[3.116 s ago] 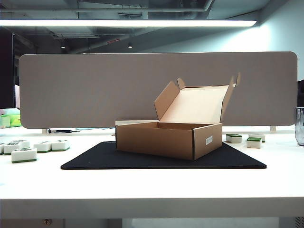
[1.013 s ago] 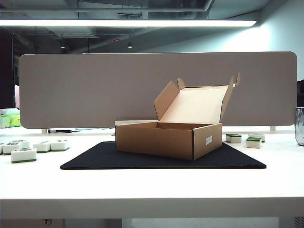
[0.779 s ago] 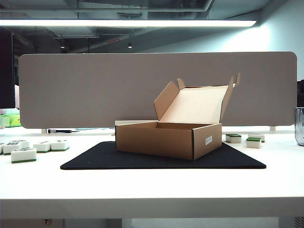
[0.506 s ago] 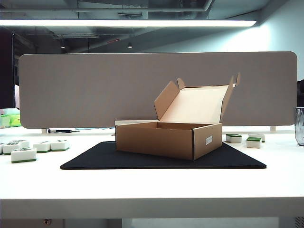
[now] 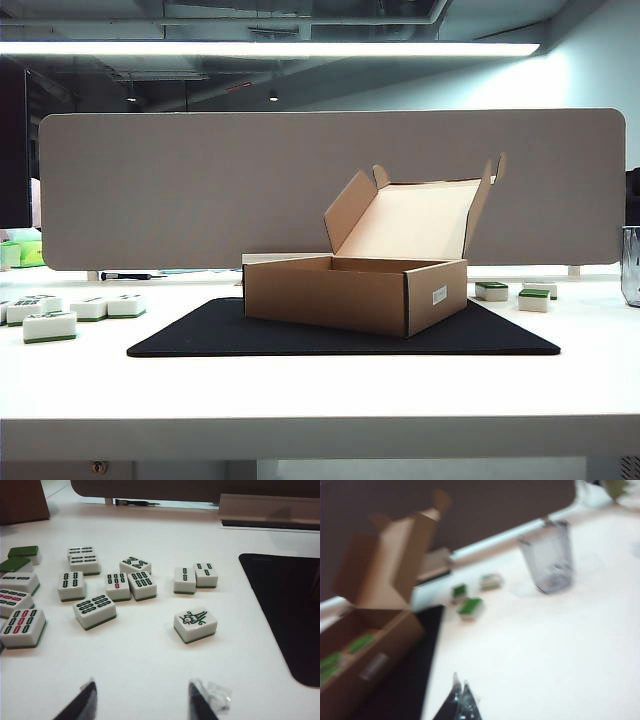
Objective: Pick up four mahjong tiles and put them into the paper box.
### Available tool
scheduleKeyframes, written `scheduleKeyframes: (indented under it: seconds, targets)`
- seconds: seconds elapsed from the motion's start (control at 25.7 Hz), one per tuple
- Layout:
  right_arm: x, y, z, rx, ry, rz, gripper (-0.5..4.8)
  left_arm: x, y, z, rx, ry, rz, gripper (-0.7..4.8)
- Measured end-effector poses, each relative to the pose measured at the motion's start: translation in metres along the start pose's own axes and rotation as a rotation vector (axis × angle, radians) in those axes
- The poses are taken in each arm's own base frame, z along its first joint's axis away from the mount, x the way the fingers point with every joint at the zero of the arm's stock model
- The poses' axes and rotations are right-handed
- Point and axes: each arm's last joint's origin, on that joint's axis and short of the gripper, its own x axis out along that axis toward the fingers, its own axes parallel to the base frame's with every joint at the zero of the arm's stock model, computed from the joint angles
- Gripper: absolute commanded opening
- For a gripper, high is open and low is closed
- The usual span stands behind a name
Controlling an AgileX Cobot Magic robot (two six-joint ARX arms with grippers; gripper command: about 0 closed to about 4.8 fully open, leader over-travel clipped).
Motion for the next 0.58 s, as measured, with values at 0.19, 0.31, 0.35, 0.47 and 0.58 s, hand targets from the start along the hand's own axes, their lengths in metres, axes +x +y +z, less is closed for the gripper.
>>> scheduleKeyframes:
  seconds: [0.19, 0.31, 0.35, 0.47, 0.58]
  targets:
    - [-0.0004, -0.0051, -0.0084, -0.051, 0.069, -0.092, -0.01, 0.0000, 0.0000, 0.0000, 0.000, 0.000, 0.000, 2.23]
    - [-0.0007, -0.0062, -0.0110, -0.067, 0.096, -0.103, -0.01, 0.0000, 0.0000, 0.0000, 0.000, 0.000, 0.000, 2.24]
    - [-0.0007, -0.0059, -0.0111, -0.069, 0.098, -0.100, -0.01, 0.0000, 0.0000, 0.0000, 0.000, 0.000, 0.000, 2.23]
    - [-0.0007, -0.0058, -0.0112, -0.068, 0.098, -0.099, -0.01, 0.0000, 0.0000, 0.0000, 0.000, 0.000, 0.000, 2.24]
    - [-0.0007, -0.0058, -0.0111, -0.067, 0.098, -0.100, -0.01, 0.0000, 0.0000, 0.0000, 0.000, 0.000, 0.000, 2.24]
